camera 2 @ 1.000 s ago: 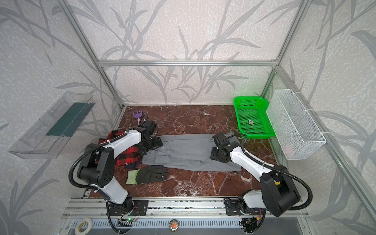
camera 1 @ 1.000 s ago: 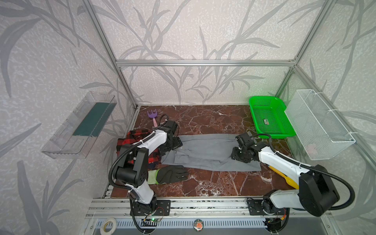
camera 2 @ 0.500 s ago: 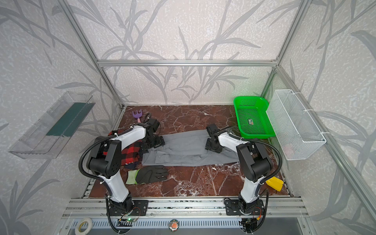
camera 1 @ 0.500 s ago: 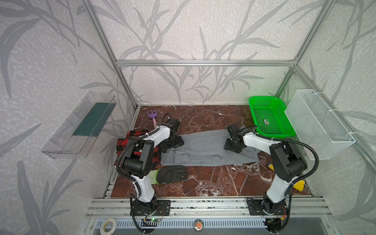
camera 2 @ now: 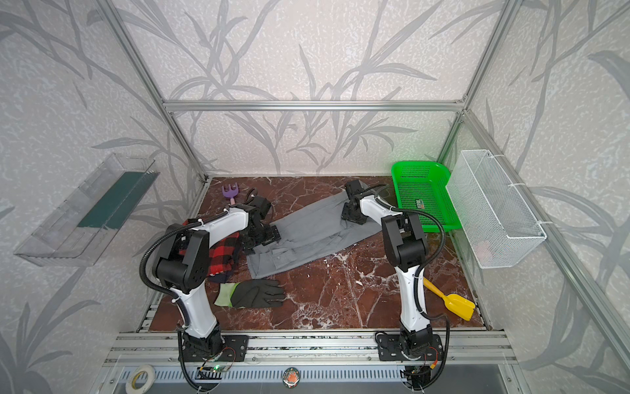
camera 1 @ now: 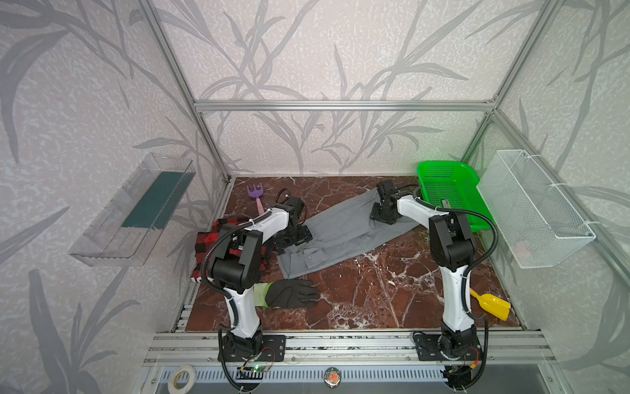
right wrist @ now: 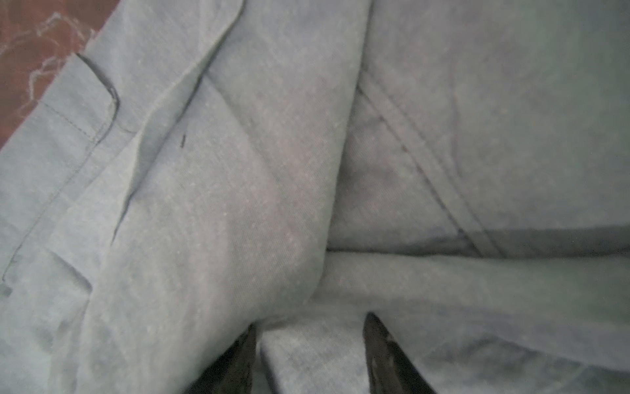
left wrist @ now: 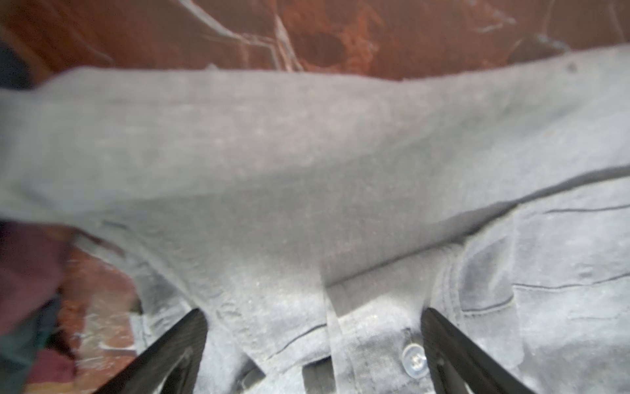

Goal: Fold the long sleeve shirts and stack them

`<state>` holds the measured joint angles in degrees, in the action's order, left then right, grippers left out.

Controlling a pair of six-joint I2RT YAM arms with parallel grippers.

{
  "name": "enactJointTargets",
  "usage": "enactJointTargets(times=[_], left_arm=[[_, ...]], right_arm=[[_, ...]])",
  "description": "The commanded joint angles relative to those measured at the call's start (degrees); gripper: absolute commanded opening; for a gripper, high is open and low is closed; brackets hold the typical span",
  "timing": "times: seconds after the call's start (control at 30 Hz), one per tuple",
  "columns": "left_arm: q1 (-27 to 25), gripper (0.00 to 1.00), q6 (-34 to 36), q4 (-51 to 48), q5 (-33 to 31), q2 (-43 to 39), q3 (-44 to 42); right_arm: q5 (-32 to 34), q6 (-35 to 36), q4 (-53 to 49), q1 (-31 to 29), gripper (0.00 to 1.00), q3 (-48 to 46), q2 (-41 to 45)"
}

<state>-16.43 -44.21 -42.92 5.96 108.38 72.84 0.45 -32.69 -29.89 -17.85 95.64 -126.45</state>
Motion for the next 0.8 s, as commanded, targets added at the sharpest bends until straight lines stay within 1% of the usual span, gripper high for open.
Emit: enactJointTargets(times=[0.0, 0.07, 0.17, 0.3, 0.37, 0.43, 0.5, 0.57, 0.6, 0.63, 0.67, 0.77], left_arm=[[-1.67, 0.98, -2.46, 0.2, 2.06, 1.22, 1.93], [-1.77, 0.98, -1.86, -0.3, 1.06, 0.61, 3.33], [-1.49, 0.98, 0.05, -1.01, -2.95, -1.68, 4.59], [-0.05, 0.98, 0.44, -1.3, -4.13, -4.8, 4.6], [0.81, 0.98, 0.69, -1.0, -3.9, -6.42, 4.6], [1.45, 0.98, 1.51, -0.5, -4.21, -7.74, 4.47], [1.95, 0.98, 2.61, -0.29, -5.69, -9.06, 4.45], [2.86, 0.98, 2.4, -1.29, -6.59, -10.49, 4.86], [3.24, 0.98, 2.83, -1.22, -7.0, -11.16, 4.61], [3.69, 0.98, 3.26, -1.07, -7.79, -12.25, 4.26], [4.1, 0.98, 3.63, -0.62, -8.52, -13.38, 3.6], [5.23, 0.98, 3.85, 1.31, -10.77, -16.41, 0.83]], right_arm=[[-0.13, 3.9, -5.06, 0.79, 0.52, 2.38, 0.67], [1.3, 4.62, -6.9, 0.8, 0.52, 2.06, 3.54], [0.16, 4.4, -3.71, 0.54, 0.52, -4.87, 11.03], [0.55, 3.6, -1.94, -0.72, 0.52, -12.77, 19.57], [0.16, 2.53, -1.99, -2.68, 0.52, -16.0, 23.01], [-0.73, 1.6, 0.01, -6.2, 0.52, -18.78, 25.43], [-3.97, -0.37, 2.85, -10.27, 0.52, -20.26, 26.19], [-7.83, -3.43, 5.13, -14.2, 0.52, -19.87, 25.21], [-8.68, -3.47, 6.08, -15.97, 0.52, -19.24, 24.53], [-8.54, -5.36, 6.84, -18.25, 0.52, -18.08, 23.43], [-7.54, -5.9, 6.93, -20.37, 0.52, -16.51, 21.94], [-7.29, -6.73, 7.05, -25.36, 0.51, -11.57, 16.34]])
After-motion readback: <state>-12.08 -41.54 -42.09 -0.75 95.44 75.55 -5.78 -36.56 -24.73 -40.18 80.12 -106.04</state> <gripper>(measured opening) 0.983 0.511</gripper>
